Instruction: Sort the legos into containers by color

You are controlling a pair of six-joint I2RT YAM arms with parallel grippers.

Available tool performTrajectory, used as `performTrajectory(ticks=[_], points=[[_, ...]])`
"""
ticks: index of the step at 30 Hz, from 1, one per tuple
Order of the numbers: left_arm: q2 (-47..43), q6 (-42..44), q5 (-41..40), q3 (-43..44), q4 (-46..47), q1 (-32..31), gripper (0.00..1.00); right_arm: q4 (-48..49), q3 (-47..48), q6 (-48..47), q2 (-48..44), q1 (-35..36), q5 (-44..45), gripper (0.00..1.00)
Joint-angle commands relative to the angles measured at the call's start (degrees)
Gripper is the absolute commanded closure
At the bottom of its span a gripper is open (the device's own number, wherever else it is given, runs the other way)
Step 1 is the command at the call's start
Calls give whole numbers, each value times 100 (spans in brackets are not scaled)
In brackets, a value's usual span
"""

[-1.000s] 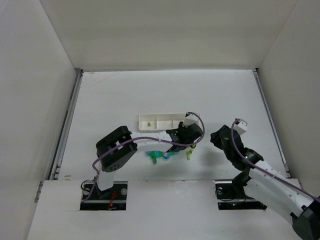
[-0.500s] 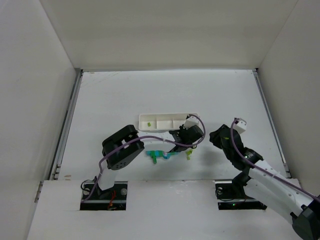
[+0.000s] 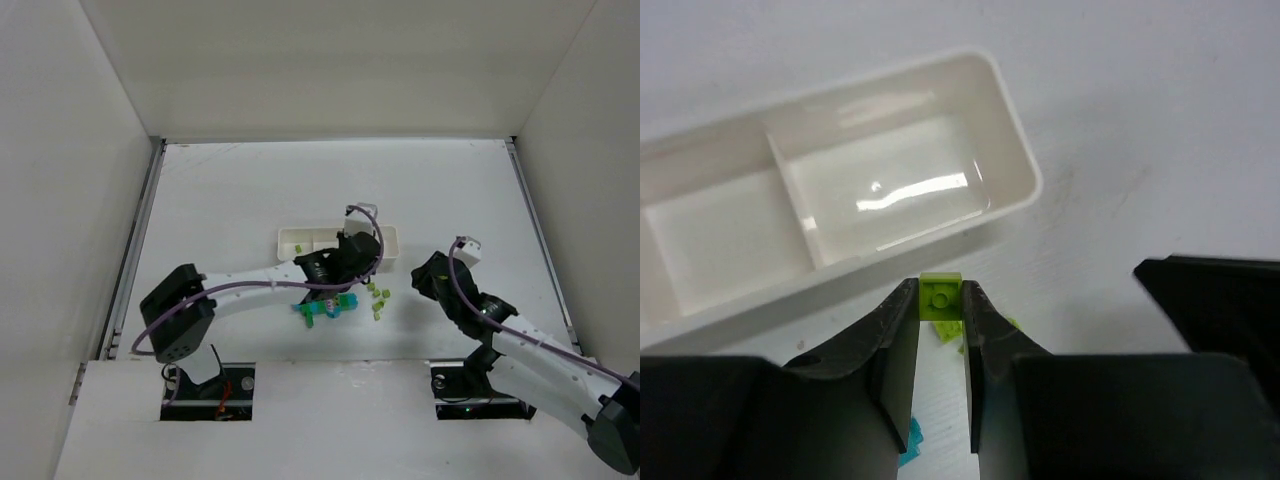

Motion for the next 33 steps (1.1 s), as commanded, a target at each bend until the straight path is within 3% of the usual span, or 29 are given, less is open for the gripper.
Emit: performTrajectory(ticks=[1,8,14,18,25,33], points=[[-669,77,-599,-470,354,371,87,406,107,-111,333,198,-2,65],[-1390,-160,-706,-1270,311,1715,86,617,467,-190,1238,839,33,64],[-1215,-143,-346,-1464,205,2366,84,583,828,-383,2117,1314,112,64],[-1013,-116,-284,-1464,310,2472,79,547,942,-331,2355,1560,279,59],[-1056,-46,-301,-1482,398,2437,53,644,1258,-900,2847,1596,455,58],[-1934,-81,-275,-1824,398,2270,50,977,1715,-1482,3576,1543,86,59]])
